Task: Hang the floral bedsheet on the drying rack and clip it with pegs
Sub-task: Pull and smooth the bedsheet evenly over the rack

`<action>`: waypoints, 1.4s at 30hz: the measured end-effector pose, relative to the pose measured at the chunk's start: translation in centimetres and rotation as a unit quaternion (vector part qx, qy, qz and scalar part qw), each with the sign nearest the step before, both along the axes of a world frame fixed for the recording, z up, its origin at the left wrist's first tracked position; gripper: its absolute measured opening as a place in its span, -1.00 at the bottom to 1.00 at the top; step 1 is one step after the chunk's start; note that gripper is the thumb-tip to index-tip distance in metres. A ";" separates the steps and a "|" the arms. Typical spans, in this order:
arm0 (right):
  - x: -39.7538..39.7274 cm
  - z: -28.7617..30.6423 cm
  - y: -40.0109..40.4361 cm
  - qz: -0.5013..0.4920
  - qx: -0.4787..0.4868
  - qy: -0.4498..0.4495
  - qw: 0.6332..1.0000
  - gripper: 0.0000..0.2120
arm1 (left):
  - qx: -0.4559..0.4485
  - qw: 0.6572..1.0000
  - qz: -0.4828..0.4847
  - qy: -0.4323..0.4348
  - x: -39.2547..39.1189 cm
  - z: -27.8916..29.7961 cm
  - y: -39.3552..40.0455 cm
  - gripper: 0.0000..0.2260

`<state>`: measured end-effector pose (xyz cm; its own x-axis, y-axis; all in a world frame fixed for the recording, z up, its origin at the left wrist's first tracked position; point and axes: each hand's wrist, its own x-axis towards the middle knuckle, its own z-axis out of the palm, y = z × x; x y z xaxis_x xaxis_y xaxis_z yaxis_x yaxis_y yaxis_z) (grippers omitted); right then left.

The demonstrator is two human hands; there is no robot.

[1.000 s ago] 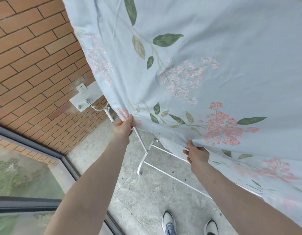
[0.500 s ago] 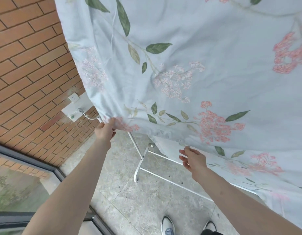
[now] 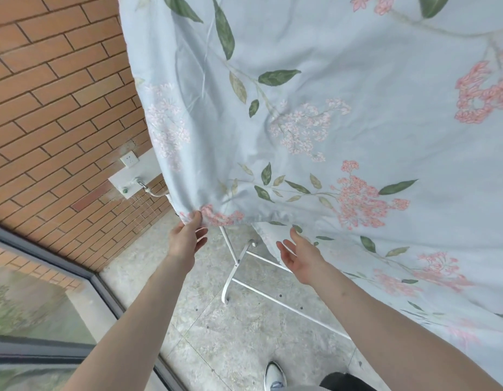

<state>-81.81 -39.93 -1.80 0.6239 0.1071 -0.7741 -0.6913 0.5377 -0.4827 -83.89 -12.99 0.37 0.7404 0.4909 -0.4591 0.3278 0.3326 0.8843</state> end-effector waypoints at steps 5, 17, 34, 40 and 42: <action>1.8 -0.4 1.2 -0.040 0.005 0.011 0.999 -0.70 | -0.031 0.999 0.028 0.020 0.4 0.3 1.1 -0.72; 3.9 -2.9 3.1 -0.058 -0.146 -0.026 0.987 -0.72 | 0.046 0.996 0.047 0.054 3.8 -0.9 3.0 -0.78; 6.4 -11.9 4.0 -0.005 -0.241 -0.001 0.971 -0.73 | 0.112 0.982 0.053 0.143 10.8 -9.3 4.2 -0.77; 7.6 -15.6 4.7 0.012 -0.264 0.012 0.964 -0.73 | 0.126 0.976 0.058 0.170 11.3 -13.1 5.1 -0.80; 7.7 -16.7 4.8 0.017 -0.266 0.013 0.964 -0.73 | 0.134 0.974 0.054 0.176 11.8 -14.1 5.3 -0.79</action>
